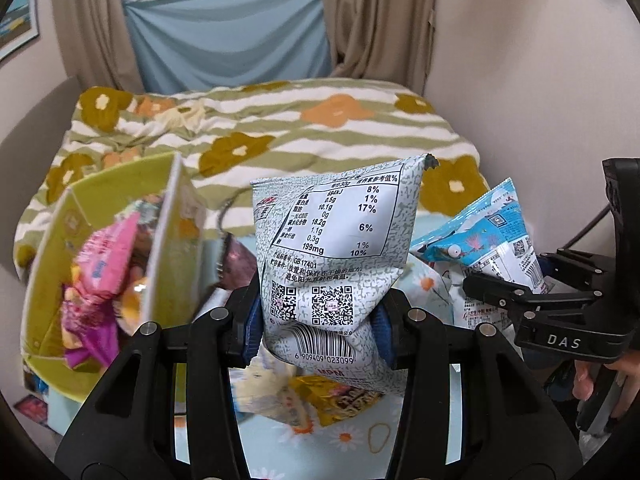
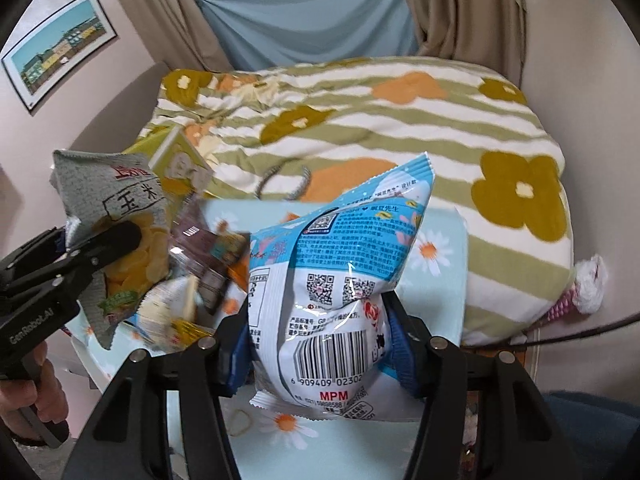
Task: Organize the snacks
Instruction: 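Carry both bags over the box and open both tools to drop them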
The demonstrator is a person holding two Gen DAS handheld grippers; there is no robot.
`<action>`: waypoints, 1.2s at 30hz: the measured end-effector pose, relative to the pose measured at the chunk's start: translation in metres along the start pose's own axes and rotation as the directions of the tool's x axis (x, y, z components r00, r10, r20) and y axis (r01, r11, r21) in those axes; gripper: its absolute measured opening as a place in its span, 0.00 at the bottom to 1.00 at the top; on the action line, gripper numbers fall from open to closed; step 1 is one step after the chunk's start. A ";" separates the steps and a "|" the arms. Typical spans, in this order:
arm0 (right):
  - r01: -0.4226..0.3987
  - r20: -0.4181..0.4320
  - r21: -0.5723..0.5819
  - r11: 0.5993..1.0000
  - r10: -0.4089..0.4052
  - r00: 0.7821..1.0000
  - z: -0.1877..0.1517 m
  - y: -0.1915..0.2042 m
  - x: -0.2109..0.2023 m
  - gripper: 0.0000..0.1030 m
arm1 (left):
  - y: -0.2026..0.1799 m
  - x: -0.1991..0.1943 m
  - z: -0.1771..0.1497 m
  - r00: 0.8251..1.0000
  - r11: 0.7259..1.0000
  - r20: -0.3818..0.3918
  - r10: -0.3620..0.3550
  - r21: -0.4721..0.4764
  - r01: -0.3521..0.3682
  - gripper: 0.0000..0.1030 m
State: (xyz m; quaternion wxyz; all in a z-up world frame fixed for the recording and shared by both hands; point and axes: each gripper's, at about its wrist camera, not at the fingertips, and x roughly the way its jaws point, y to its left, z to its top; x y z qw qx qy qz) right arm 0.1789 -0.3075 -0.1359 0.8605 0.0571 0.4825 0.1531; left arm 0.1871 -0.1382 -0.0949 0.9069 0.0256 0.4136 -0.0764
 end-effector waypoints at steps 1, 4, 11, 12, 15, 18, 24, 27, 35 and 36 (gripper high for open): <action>-0.009 0.011 -0.011 1.000 0.009 1.000 0.005 0.008 -0.003 0.52 | 0.008 -0.005 0.002 1.000 1.000 0.012 0.008 -0.007 -0.008 0.43; -0.033 0.042 -0.037 0.999 0.035 0.999 0.019 0.031 -0.008 0.52 | 0.029 -0.017 0.007 0.999 0.999 0.034 0.025 -0.023 -0.024 0.43; -0.086 0.085 -0.080 0.993 0.093 0.992 0.054 0.092 -0.005 0.52 | 0.105 -0.032 0.016 0.996 0.994 0.037 0.076 -0.083 -0.072 0.43; -0.092 0.086 -0.089 0.992 0.099 0.991 0.060 0.102 -0.003 0.52 | 0.117 -0.034 0.016 0.996 0.993 0.037 0.085 -0.091 -0.081 0.43; -0.108 0.093 -0.111 0.988 0.118 0.989 0.072 0.129 0.002 0.52 | 0.148 -0.038 0.016 0.993 0.988 0.034 0.109 -0.114 -0.105 0.43; -0.124 0.094 -0.127 0.984 0.137 0.986 0.081 0.153 0.009 0.52 | 0.182 -0.041 0.015 0.990 0.981 0.027 0.137 -0.142 -0.132 0.43; -0.149 0.077 -0.147 0.978 0.162 0.984 0.095 0.198 0.031 0.52 | 0.243 -0.038 0.003 0.983 0.967 -0.022 0.183 -0.173 -0.184 0.43; -0.156 0.065 -0.149 0.977 0.167 0.984 0.097 0.212 0.043 0.52 | 0.265 -0.028 -0.004 0.979 0.964 -0.056 0.194 -0.172 -0.201 0.43; -0.150 0.041 -0.140 0.979 0.157 0.987 0.101 0.249 0.068 0.52 | 0.297 -0.005 -0.025 0.982 0.971 -0.103 0.158 -0.167 -0.173 1.00; -0.146 0.040 -0.141 0.979 0.153 0.987 0.102 0.253 0.070 0.52 | 0.299 -0.008 -0.026 0.984 0.972 -0.088 0.155 -0.165 -0.168 1.00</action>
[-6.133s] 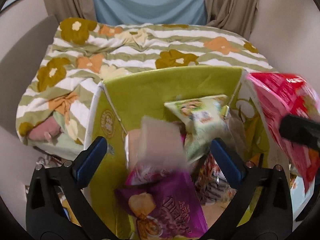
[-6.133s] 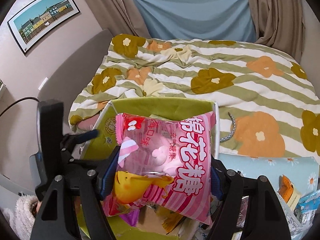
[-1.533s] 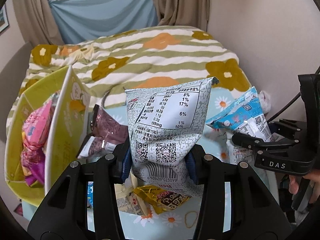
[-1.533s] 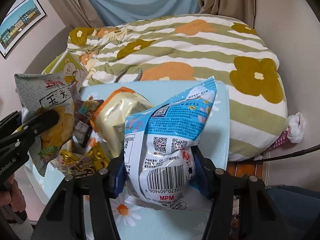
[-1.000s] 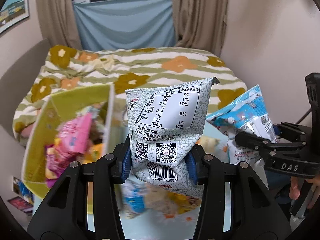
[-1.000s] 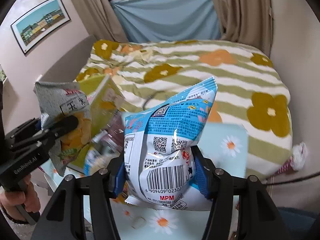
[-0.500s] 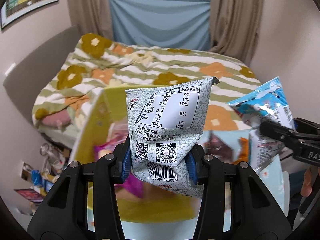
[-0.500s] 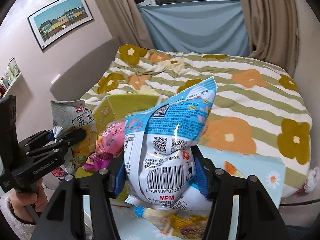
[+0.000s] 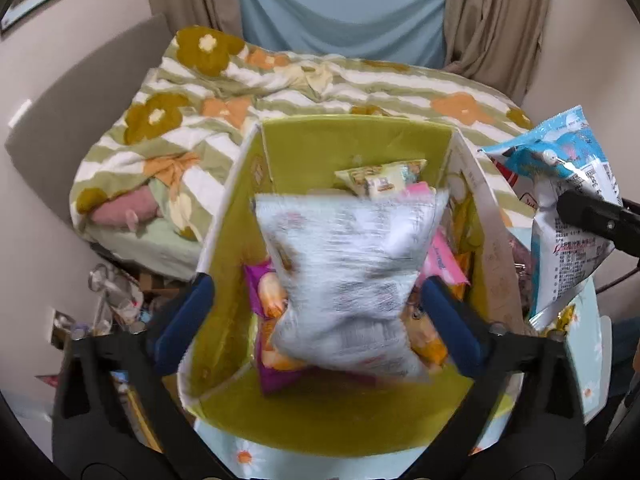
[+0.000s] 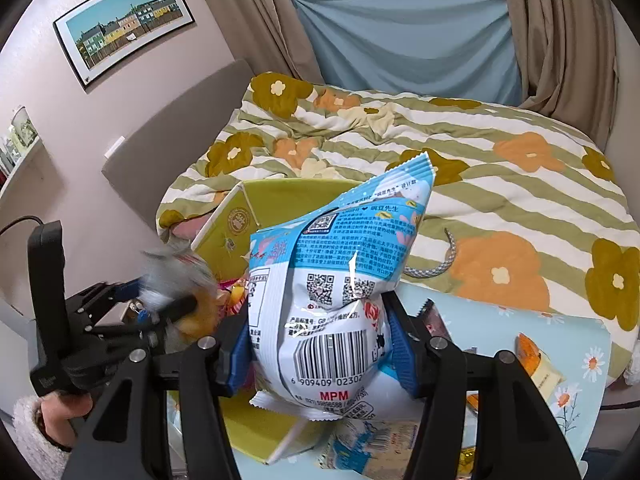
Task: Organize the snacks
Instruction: 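Carry both bags over the box and open both tools to drop them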
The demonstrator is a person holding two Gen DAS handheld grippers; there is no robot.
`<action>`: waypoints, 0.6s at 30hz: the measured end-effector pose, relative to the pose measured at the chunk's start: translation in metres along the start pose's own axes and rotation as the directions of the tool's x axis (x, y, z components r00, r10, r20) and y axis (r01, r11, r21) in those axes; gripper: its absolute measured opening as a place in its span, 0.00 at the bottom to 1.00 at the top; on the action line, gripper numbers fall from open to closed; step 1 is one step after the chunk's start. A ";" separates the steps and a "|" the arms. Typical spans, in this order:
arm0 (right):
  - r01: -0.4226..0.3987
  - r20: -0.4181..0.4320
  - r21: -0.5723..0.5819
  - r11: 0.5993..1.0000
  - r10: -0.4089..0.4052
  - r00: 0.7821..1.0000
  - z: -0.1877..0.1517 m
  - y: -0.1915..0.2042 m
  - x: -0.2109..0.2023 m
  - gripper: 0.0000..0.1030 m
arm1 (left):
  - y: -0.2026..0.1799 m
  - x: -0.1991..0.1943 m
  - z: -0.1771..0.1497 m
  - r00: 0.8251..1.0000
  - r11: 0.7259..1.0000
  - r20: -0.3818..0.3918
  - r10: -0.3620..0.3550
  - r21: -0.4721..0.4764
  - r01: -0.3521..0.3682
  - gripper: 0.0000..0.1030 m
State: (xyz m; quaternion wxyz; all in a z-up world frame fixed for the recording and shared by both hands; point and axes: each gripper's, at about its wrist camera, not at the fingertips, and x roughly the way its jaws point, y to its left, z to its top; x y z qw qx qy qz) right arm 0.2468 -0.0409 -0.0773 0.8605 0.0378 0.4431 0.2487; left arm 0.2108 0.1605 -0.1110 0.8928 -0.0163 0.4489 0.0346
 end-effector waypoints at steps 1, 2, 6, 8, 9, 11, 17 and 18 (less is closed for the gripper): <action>0.003 0.000 0.000 1.000 -0.003 1.000 0.001 0.003 0.001 0.52 | 0.003 0.000 0.000 1.000 1.000 0.003 -0.016 0.005 0.016 1.00; 0.008 -0.001 0.002 1.000 -0.008 1.000 0.002 0.005 0.004 0.52 | 0.004 0.001 0.000 1.000 1.000 0.002 -0.024 0.010 0.024 1.00; 0.019 0.001 0.009 1.000 -0.019 1.000 0.008 0.015 0.011 0.52 | 0.009 -0.008 0.000 0.998 0.998 0.033 -0.049 0.038 0.047 1.00; 0.021 0.005 0.009 1.000 -0.021 1.000 0.011 0.019 0.013 0.52 | 0.015 -0.012 0.002 0.997 0.998 0.051 -0.053 0.045 0.051 1.00; 0.022 0.006 0.008 1.000 -0.022 1.000 0.013 0.020 0.015 0.52 | 0.018 -0.012 0.004 0.997 0.998 0.055 -0.056 0.046 0.054 1.00; 0.018 0.005 0.011 1.000 -0.018 1.000 0.021 0.024 0.021 0.52 | 0.022 -0.013 0.009 0.996 0.997 0.059 -0.065 0.043 0.063 1.00; 0.000 -0.008 0.000 1.000 0.000 1.000 0.052 0.039 0.045 0.52 | 0.035 -0.009 0.016 0.995 0.996 0.057 -0.087 0.041 0.085 1.00; -0.001 -0.012 -0.004 1.000 0.001 1.000 0.057 0.042 0.051 0.53 | 0.035 -0.009 0.016 0.994 0.995 0.054 -0.091 0.040 0.089 1.00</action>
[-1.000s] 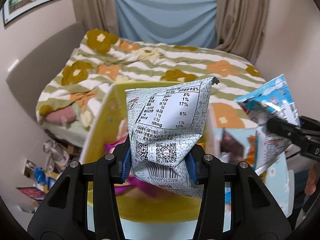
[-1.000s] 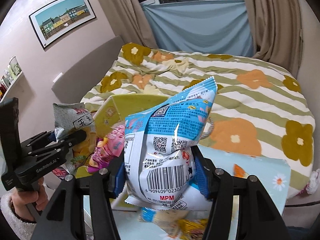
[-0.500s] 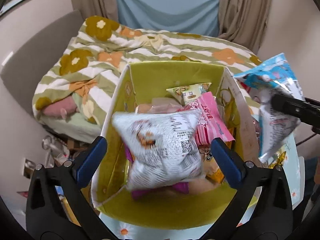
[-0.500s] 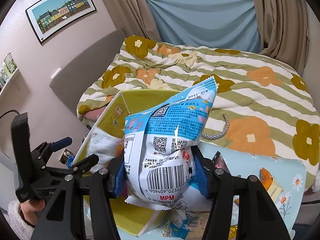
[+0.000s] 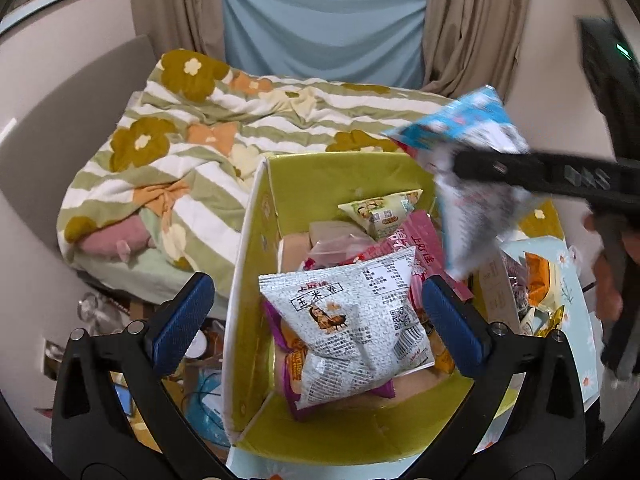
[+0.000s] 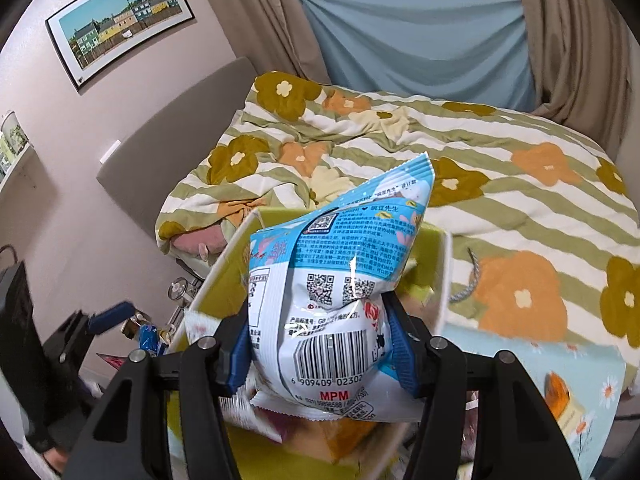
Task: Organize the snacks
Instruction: 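Carry both bags over the box and open both tools to drop them, then move both tools back down over the snacks on the table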
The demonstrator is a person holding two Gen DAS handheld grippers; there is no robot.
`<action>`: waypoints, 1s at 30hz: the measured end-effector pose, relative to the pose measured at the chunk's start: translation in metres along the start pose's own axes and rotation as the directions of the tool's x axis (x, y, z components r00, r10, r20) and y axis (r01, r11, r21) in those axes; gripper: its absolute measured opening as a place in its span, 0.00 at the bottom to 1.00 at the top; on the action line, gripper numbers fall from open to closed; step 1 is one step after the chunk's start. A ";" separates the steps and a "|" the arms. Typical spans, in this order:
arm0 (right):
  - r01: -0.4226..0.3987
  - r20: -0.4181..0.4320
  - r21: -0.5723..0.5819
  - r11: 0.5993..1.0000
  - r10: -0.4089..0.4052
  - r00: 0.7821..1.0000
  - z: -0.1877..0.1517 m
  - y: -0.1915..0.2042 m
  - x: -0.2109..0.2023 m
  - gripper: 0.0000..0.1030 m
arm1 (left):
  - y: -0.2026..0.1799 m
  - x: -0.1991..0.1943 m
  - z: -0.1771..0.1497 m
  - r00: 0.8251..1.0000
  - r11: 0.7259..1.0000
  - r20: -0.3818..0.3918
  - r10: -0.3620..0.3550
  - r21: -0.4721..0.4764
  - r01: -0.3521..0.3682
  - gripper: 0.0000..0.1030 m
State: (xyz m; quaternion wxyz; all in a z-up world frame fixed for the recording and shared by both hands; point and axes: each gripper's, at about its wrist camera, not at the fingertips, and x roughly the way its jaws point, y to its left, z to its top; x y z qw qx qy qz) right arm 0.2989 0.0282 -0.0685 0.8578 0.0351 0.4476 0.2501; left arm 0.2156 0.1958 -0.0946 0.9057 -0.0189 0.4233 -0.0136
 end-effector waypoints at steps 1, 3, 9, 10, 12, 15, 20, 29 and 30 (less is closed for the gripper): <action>-0.002 -0.008 -0.004 1.000 0.002 1.000 0.006 0.003 0.007 0.53 | 0.001 0.000 0.000 1.000 1.000 -0.002 -0.004 -0.001 0.004 1.00; -0.003 -0.010 -0.001 1.000 0.003 1.000 0.014 0.007 0.019 0.54 | 0.003 0.002 -0.001 1.000 1.000 -0.007 -0.008 -0.002 0.008 1.00; -0.064 -0.019 0.018 0.998 0.065 0.998 0.018 0.019 0.048 0.99 | 0.006 0.009 -0.007 1.000 1.000 -0.030 -0.001 0.001 0.001 1.00; -0.067 -0.010 0.017 0.998 0.067 0.998 0.016 0.020 0.048 0.99 | 0.007 0.010 -0.008 0.999 1.000 -0.032 -0.001 -0.001 0.001 1.00; -0.061 -0.002 0.013 0.998 0.061 0.998 0.009 0.022 0.048 0.99 | 0.007 0.011 -0.011 0.999 1.000 -0.036 -0.002 -0.003 0.002 1.00; -0.048 -0.003 0.008 0.999 0.048 0.999 0.002 0.022 0.047 0.99 | 0.007 0.010 -0.013 0.999 1.000 -0.036 -0.003 -0.006 0.003 1.00; -0.034 0.008 0.003 0.999 0.034 0.999 -0.003 0.019 0.033 0.99 | 0.004 0.000 -0.012 1.000 1.000 -0.019 -0.001 -0.002 0.001 1.00; -0.033 0.092 0.020 0.999 0.031 0.995 -0.006 0.008 -0.033 0.99 | -0.021 -0.036 -0.007 0.999 1.000 0.045 0.019 0.009 -0.019 1.00; -0.034 0.098 0.023 0.999 0.031 0.995 -0.007 0.004 -0.041 0.99 | -0.027 -0.041 -0.007 0.998 1.000 0.053 0.019 0.009 -0.019 1.00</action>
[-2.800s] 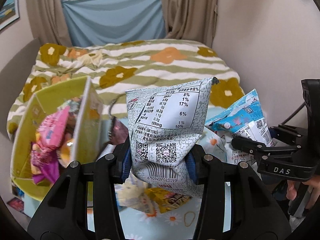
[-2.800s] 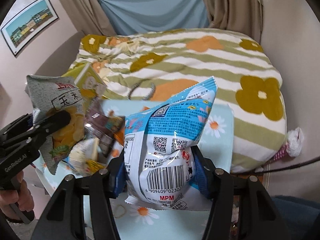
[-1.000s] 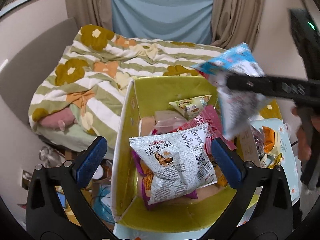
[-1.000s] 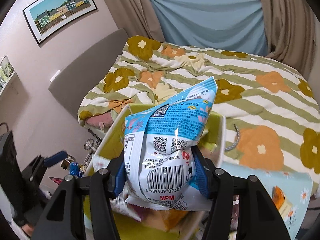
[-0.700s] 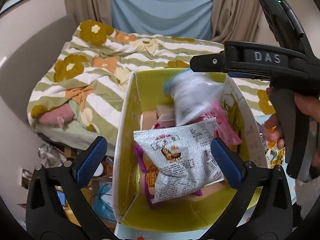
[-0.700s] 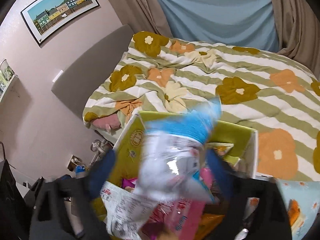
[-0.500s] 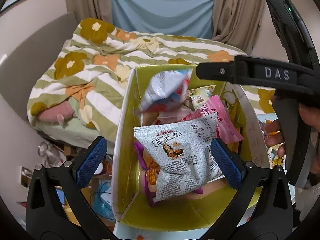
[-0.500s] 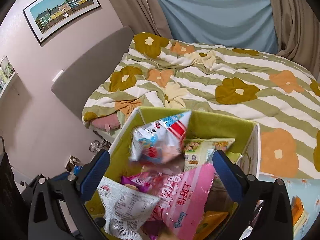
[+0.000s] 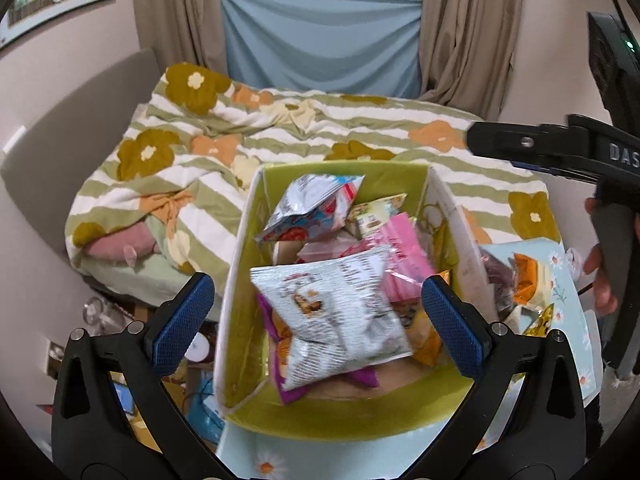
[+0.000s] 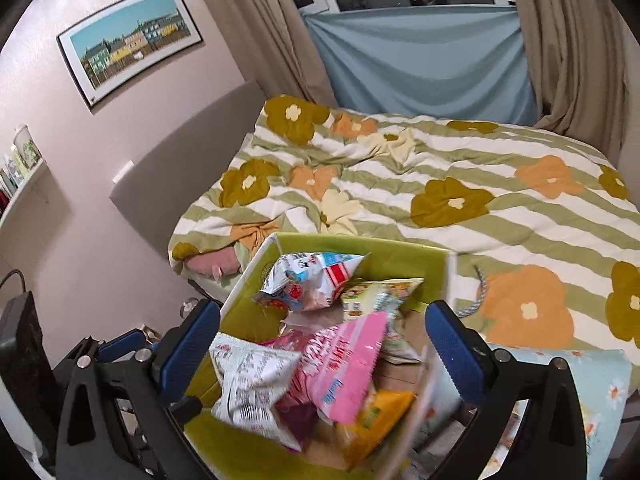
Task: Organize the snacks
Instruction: 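Move both tools back down over the snacks on the table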
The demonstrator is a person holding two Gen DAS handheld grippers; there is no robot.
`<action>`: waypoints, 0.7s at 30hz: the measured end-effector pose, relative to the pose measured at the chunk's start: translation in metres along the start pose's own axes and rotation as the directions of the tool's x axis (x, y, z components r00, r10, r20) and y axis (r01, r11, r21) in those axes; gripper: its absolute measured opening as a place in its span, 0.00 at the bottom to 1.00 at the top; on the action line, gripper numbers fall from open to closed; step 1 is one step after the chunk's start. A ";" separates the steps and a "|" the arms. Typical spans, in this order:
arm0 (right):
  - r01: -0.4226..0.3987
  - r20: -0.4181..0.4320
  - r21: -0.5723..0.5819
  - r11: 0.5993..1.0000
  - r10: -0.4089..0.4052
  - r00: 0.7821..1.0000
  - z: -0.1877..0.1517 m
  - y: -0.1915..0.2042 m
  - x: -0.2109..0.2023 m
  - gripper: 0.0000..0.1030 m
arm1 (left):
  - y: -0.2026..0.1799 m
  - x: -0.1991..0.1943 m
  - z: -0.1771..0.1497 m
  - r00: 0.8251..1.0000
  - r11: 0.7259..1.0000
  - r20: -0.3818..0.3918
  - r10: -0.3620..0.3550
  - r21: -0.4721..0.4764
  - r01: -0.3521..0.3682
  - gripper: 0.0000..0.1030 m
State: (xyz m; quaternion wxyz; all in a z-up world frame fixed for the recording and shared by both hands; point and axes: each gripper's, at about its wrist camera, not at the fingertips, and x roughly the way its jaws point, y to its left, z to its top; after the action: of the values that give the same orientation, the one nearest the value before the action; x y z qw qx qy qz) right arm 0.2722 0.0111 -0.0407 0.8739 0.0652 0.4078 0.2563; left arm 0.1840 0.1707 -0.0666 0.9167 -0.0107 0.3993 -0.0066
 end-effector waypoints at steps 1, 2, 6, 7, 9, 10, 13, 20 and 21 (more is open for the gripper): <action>0.000 0.009 0.000 1.000 0.000 1.000 -0.001 -0.006 -0.012 0.99 | -0.007 -0.005 0.000 1.000 1.000 0.006 -0.002 0.000 0.002 1.00; 0.002 0.015 -0.003 1.000 -0.002 1.000 -0.003 -0.010 -0.020 0.99 | -0.014 -0.008 -0.001 1.000 1.000 0.013 -0.002 0.000 0.002 1.00; 0.024 0.038 -0.006 1.000 -0.023 0.999 -0.013 -0.036 -0.059 0.99 | -0.047 -0.018 -0.005 1.000 1.000 0.022 -0.010 0.003 0.010 1.00; 0.028 0.039 -0.005 1.000 -0.028 0.999 -0.016 -0.042 -0.067 0.99 | -0.056 -0.020 -0.007 1.000 1.000 0.023 -0.015 0.002 0.015 1.00; 0.052 0.041 -0.002 0.999 -0.052 0.998 -0.024 -0.058 -0.083 0.99 | -0.078 -0.022 -0.009 0.999 1.000 0.022 -0.025 0.004 0.025 1.00; 0.071 0.045 0.001 0.997 -0.071 0.996 -0.029 -0.068 -0.093 0.99 | -0.089 -0.023 -0.011 0.999 1.000 0.020 -0.029 0.009 0.029 1.00; 0.111 0.045 0.003 0.994 -0.111 0.993 -0.038 -0.092 -0.112 0.99 | -0.125 -0.023 -0.017 0.999 0.999 0.011 -0.038 0.032 0.037 1.00; 0.138 0.007 0.031 0.990 -0.138 0.990 -0.066 -0.159 -0.141 0.99 | -0.202 -0.013 -0.037 0.998 0.996 -0.034 -0.057 0.063 0.059 1.00; 0.138 -0.001 0.035 0.990 -0.138 0.990 -0.070 -0.169 -0.143 0.99 | -0.212 -0.010 -0.040 0.997 0.996 -0.041 -0.061 0.070 0.063 1.00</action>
State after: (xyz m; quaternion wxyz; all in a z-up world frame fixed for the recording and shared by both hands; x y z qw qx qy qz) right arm 0.2099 -0.2122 -0.0445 0.8886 0.0523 0.4151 0.1878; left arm 0.1466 -0.0419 -0.0813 0.9079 0.0095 0.4163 -0.0494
